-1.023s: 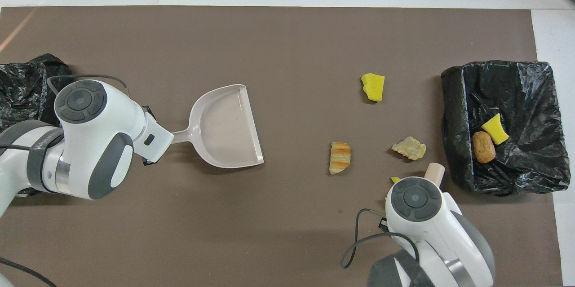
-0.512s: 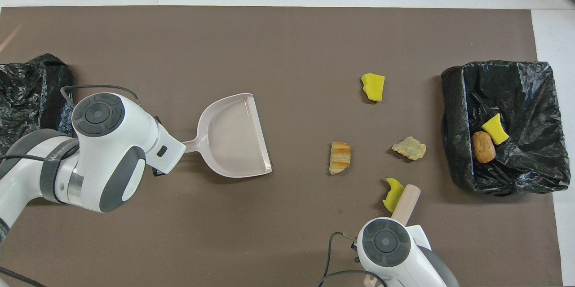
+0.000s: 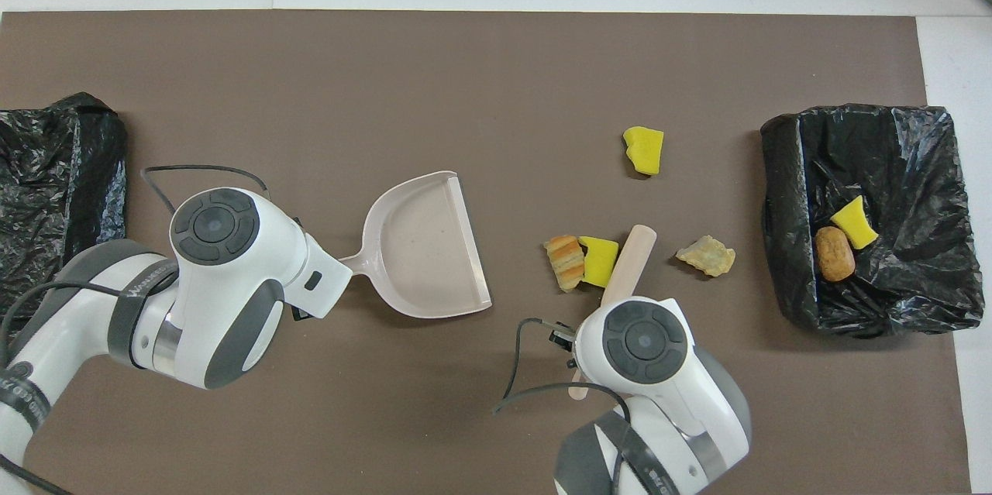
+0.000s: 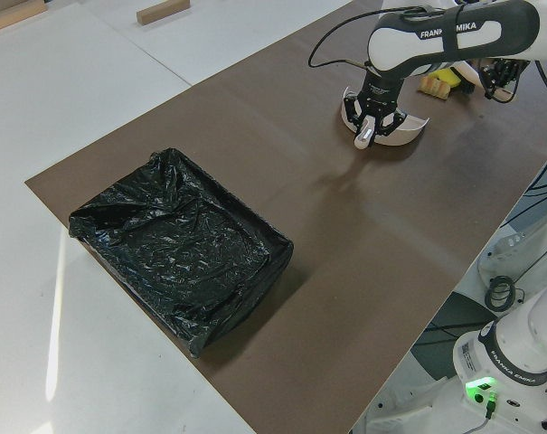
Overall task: Sweep and dump trash in bin
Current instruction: 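Sweep the nearby trash chunks into the dustpan with the right gripper's brush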
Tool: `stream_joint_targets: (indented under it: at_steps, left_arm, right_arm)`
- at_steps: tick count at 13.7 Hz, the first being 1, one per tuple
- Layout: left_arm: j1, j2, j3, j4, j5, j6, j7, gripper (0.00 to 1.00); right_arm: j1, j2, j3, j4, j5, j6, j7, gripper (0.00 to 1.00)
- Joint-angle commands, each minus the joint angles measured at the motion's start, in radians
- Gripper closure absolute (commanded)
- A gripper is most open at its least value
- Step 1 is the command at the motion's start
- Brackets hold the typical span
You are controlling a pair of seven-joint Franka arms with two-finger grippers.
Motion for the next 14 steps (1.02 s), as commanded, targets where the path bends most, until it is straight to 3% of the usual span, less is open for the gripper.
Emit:
stream_joint_targets:
  at_steps: [1,3,8,11,14]
  left_arm:
    - [-0.032,-0.027,0.013,-0.042,0.01,0.03,-0.009,1.0]
    - [-0.054,-0.029,0.013,-0.039,0.015,0.021,-0.016,1.0]
    - [-0.072,-0.033,0.012,-0.039,0.033,0.001,-0.082,1.0]
    - [-0.064,-0.03,0.01,-0.042,0.05,0.041,-0.073,1.0]
    - [-0.048,-0.023,0.01,-0.041,0.049,0.076,-0.023,1.0]
  right_arm:
    - [0.014,0.149,0.006,0.157,0.032,0.015,-0.03,1.0]
    - [0.066,0.169,0.006,0.162,0.087,0.101,-0.064,1.0]
    - [0.15,0.16,0.006,0.158,0.346,0.157,-0.242,1.0]
    - [0.218,0.14,0.006,0.155,0.354,0.155,-0.242,1.0]
    - [0.209,0.12,-0.002,0.156,0.339,0.146,-0.366,1.0]
